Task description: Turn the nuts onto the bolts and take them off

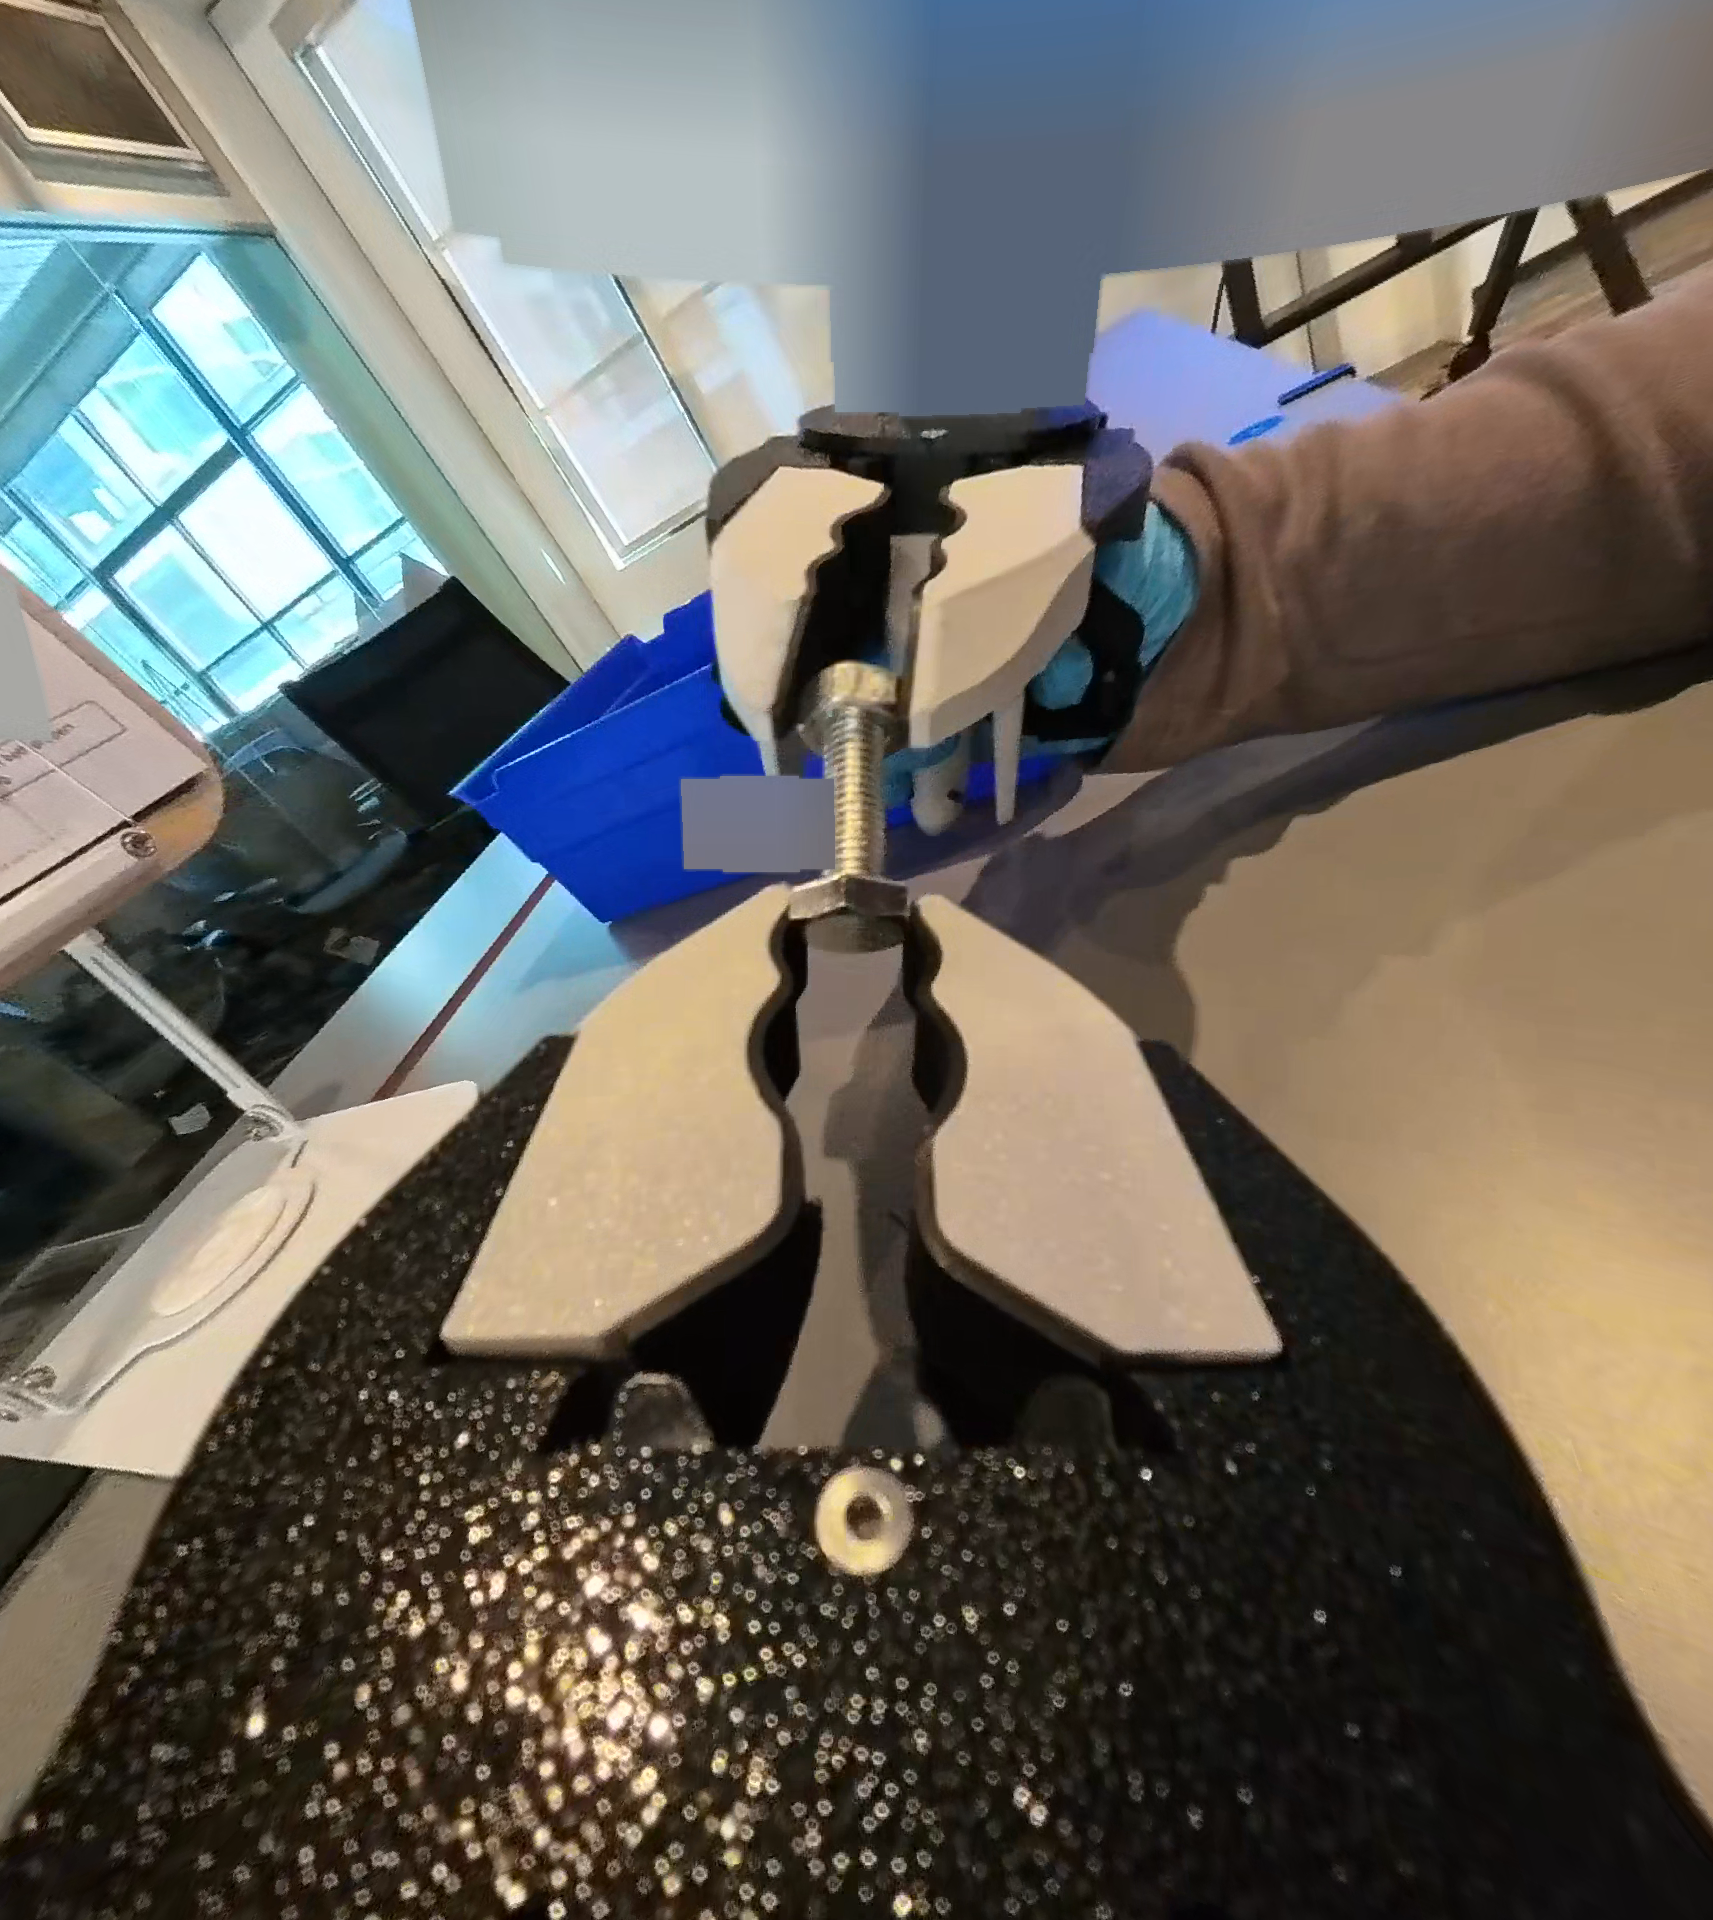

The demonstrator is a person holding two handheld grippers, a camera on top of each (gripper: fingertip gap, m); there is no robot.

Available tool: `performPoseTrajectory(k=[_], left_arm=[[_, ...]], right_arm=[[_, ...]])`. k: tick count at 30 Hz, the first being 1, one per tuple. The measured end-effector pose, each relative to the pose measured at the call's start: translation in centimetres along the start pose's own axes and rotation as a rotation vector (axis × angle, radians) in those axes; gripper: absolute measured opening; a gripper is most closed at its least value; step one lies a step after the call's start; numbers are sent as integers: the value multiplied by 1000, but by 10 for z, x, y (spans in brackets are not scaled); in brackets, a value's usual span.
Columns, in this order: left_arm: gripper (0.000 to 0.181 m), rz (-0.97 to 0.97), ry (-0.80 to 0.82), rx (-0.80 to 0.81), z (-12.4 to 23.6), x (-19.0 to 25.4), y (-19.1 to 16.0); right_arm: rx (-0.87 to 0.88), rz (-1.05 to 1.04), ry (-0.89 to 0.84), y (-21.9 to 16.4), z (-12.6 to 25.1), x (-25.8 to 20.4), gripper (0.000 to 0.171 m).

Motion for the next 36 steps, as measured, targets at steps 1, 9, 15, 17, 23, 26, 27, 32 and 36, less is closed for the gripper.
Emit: performPoseTrajectory(k=[1,9,15,17,23,26,27,32,36], left_arm=[[17,8,-5,2,0,0,0],[17,229,-213,152,8,9,20],[17,239,-208,150,6,9,20],[17,228,-182,142,6,7,18],[17,96,50,44,2,-12,3],[17,-63,241,-62,2,-27,-8],[17,-105,287,-99,1,-30,-11],[17,-163,399,-172,3,-41,-17],[17,-154,481,-189,9,-52,-19]], right_arm=[[4,0,0,0,0,0,17],[77,39,23,13,3,-5,17],[83,57,19,13,4,-5,17],[81,29,7,12,4,-3,17],[121,-275,-79,9,4,20,53],[110,-541,-68,-1,2,31,58],[100,-623,-73,-7,1,34,60],[101,-821,-87,-19,-5,42,49],[170,-995,-93,-22,-1,50,46]])
Point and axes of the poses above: each gripper's, where its closed fingertips meet, z back along the fingers, y out of its top, x = y × z across the jaws, the point moved 1 cm from there along z, back along the fingers, and after that the axes turned 7 degrees about -x, right-handed, at the moved point
